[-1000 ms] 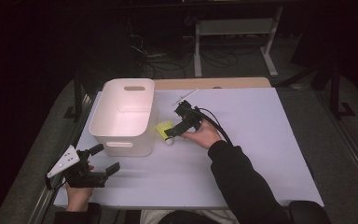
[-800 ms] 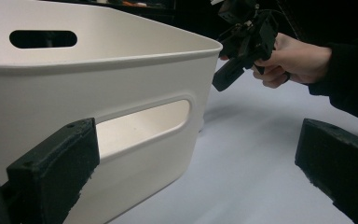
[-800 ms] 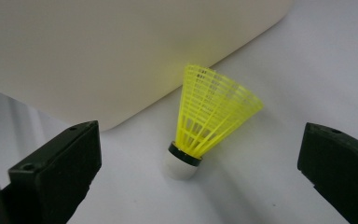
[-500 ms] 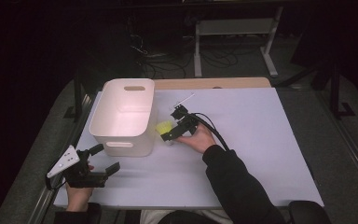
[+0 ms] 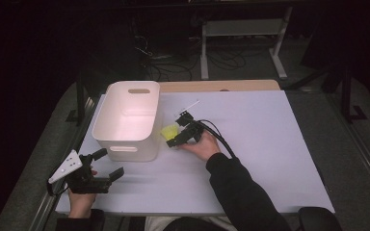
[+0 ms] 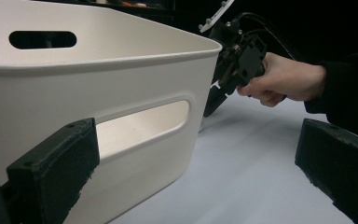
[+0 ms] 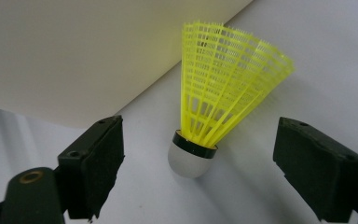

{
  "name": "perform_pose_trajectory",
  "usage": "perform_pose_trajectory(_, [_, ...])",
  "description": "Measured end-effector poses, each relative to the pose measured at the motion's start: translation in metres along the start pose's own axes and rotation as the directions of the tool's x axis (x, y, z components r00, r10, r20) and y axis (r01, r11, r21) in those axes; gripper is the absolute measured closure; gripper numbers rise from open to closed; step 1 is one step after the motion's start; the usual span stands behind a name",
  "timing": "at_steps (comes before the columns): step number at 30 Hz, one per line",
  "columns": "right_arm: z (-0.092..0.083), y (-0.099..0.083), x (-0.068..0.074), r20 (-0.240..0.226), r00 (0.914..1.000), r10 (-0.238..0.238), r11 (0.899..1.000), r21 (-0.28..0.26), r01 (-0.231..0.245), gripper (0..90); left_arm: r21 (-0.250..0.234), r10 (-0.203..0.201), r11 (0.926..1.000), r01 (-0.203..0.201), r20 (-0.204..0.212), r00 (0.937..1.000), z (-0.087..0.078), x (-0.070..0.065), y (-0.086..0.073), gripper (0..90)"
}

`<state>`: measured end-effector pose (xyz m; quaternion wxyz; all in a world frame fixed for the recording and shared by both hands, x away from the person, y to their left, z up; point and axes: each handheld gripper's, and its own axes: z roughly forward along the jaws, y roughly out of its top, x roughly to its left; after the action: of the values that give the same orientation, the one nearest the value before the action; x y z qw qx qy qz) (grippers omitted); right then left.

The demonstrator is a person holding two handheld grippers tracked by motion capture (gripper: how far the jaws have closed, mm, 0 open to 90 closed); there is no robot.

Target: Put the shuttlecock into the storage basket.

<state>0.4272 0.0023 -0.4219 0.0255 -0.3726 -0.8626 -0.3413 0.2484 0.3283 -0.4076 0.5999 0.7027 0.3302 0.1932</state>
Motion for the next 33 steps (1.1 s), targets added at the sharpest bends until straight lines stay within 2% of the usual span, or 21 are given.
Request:
perform_pose_trajectory(5, [0.006, -0.003, 0.000, 0.003, 1.0000, -0.007, 1.000, 0.003, 0.007, 20.5, 0.000, 0.000, 1.0000, 0.000, 0.000, 1.0000, 0.000, 0.000, 0.000, 0.0])
perform_pose_trajectory(13, [0.012, -0.005, 0.003, -0.001, 0.9999, -0.012, 1.000, 0.013, 0.012, 33.4, 0.000, 0.000, 1.0000, 0.000, 0.001, 1.0000, 0.000, 0.000, 0.000, 0.0])
perform_pose_trajectory(17, [0.014, -0.005, 0.003, 0.003, 1.0000, 0.004, 1.000, 0.020, -0.004, 38.2, 0.001, -0.001, 1.0000, 0.001, 0.000, 1.0000, 0.000, 0.000, 0.000, 0.0])
perform_pose_trajectory(21, [0.014, -0.005, 0.001, 0.010, 0.9997, 0.023, 1.000, 0.021, -0.023, 47.1, 0.001, 0.000, 1.0000, 0.000, 0.000, 1.0000, 0.000, 0.000, 0.000, 0.0])
perform_pose_trajectory(28, [0.013, -0.005, -0.002, -0.018, 0.9975, 0.068, 0.997, 0.032, -0.067, 55.3, 0.000, -0.002, 1.0000, 0.002, -0.002, 1.0000, 0.000, 0.000, 0.000, 0.0])
perform_pose_trajectory(30, [0.012, -0.005, -0.003, -0.029, 0.9958, 0.086, 0.996, 0.036, -0.085, 61.8, 0.000, -0.002, 1.0000, 0.002, -0.003, 1.0000, 0.000, 0.000, 0.000, 0.0])
perform_pose_trajectory(33, [0.012, -0.005, -0.005, -0.032, 0.9943, 0.102, 0.994, 0.038, -0.101, 62.4, 0.000, -0.002, 1.0000, 0.002, -0.003, 1.0000, 0.000, 0.000, 0.000, 0.0])
